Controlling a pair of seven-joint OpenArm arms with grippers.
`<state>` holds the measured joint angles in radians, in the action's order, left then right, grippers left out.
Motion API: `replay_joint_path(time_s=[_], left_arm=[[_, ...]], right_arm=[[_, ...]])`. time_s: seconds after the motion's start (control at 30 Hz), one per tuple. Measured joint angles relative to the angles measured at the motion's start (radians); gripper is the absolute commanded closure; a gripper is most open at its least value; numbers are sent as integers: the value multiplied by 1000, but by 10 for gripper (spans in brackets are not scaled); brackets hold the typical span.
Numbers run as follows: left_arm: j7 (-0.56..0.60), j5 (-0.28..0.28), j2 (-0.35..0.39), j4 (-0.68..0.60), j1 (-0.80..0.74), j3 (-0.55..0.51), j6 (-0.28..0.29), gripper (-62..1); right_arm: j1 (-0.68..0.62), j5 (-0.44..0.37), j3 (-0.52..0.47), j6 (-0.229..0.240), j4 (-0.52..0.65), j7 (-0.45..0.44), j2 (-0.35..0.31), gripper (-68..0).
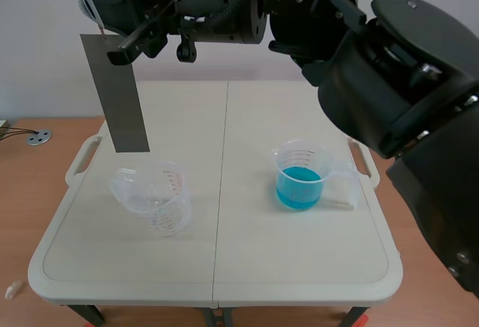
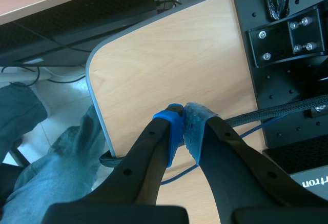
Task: Hold the metal plate by the orange handle, dip it into the blue solution, take it out and point at it, then put the plate back in the beaker on the left.
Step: 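Put the plate into the left beaker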
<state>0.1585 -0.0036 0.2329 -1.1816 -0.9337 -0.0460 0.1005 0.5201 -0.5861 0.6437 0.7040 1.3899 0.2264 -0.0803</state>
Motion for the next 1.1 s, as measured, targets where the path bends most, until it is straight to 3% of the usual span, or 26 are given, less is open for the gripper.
replay_joint_path(time_s=[0.17, 0.67, 1.1], left_arm=[[0, 0, 0, 0, 0, 0, 0, -26], [-4, 0, 0, 0, 0, 0, 0, -26], [0, 0, 0, 0, 0, 0, 0, -26]], right_arm=[[0, 40, 0, 26, -39, -19, 0, -13], [-7, 109, 3, 31, -79, -66, 0, -13], [-104, 249, 7, 31, -79, -125, 0, -13]])
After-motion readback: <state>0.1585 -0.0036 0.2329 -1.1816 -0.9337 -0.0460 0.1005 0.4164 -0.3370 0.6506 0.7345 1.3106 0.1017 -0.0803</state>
